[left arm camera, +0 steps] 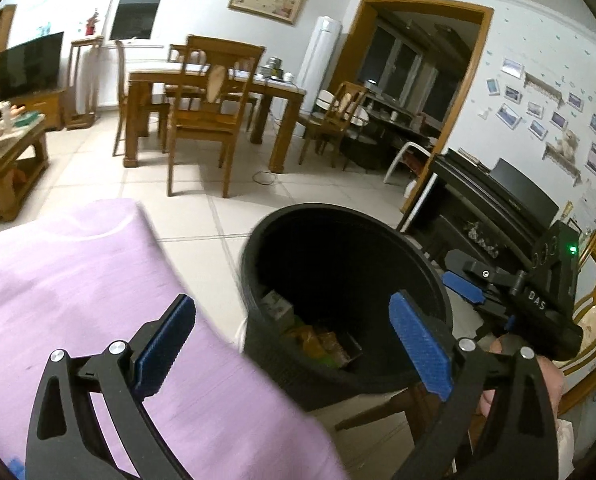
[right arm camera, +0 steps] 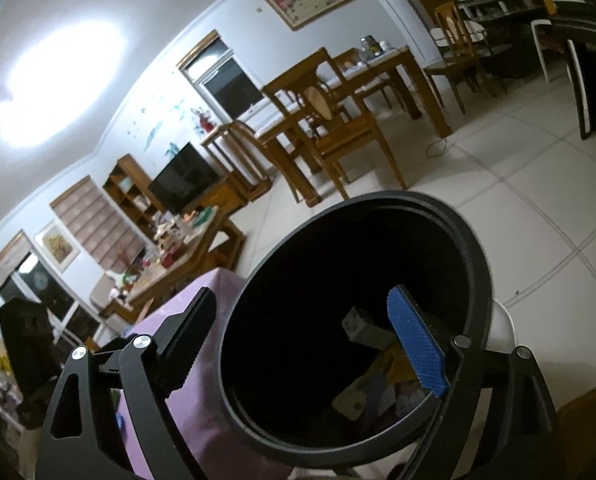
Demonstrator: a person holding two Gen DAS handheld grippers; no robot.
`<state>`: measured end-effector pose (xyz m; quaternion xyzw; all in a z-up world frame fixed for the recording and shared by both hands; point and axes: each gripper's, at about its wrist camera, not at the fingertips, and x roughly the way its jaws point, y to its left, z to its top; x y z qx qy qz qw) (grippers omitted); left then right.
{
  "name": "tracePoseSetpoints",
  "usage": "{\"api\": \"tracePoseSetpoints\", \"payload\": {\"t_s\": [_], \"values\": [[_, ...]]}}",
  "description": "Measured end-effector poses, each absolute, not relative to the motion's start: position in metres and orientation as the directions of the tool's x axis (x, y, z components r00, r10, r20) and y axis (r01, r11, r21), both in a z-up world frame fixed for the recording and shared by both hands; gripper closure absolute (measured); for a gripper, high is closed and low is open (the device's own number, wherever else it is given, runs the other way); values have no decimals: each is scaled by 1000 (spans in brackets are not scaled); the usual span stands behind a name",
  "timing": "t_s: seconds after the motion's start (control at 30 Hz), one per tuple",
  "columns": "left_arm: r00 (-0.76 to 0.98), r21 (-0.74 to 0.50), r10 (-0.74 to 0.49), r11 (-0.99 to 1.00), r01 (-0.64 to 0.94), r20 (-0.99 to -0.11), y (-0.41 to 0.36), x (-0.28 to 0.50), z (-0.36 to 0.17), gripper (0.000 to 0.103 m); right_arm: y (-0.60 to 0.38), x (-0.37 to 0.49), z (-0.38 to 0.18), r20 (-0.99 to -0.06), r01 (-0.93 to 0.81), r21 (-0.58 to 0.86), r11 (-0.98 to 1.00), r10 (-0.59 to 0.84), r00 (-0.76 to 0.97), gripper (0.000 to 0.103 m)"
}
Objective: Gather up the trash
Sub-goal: 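Carry the blue tube and purple bottle over the black bin and release both, then grasp the black-white round container with the left tool while the right tool grasps the white cup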
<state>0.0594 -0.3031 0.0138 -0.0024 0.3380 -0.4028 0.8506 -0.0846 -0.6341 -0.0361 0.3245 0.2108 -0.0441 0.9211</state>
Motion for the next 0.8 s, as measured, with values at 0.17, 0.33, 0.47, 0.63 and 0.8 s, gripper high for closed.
{"api": "tracePoseSetpoints", "payload": {"t_s": [0.17, 0.33, 0.47, 0.63, 0.8], "values": [[516, -255, -643, 732, 632, -566, -248, 57, 22, 6, -603, -69, -33, -442, 189, 558, 808, 97, 892, 17], [599, -227, -564, 808, 544, -569, -175, 60, 25, 6, -548, -42, -27, -474, 116, 518, 848, 171, 864, 17], [643, -225, -496, 860, 458, -584, -114, 66, 21, 6, -494, -19, -19, -495, 36, 482, 876, 237, 836, 17], [671, -207, -394, 916, 343, -628, -44, 74, 7, 6, -420, 10, -7, -517, -79, 441, 894, 324, 792, 17], [666, -140, -263, 962, 234, -698, 2, 85, -11, 6, -339, 43, 3, -551, -210, 403, 891, 420, 722, 17]]}}
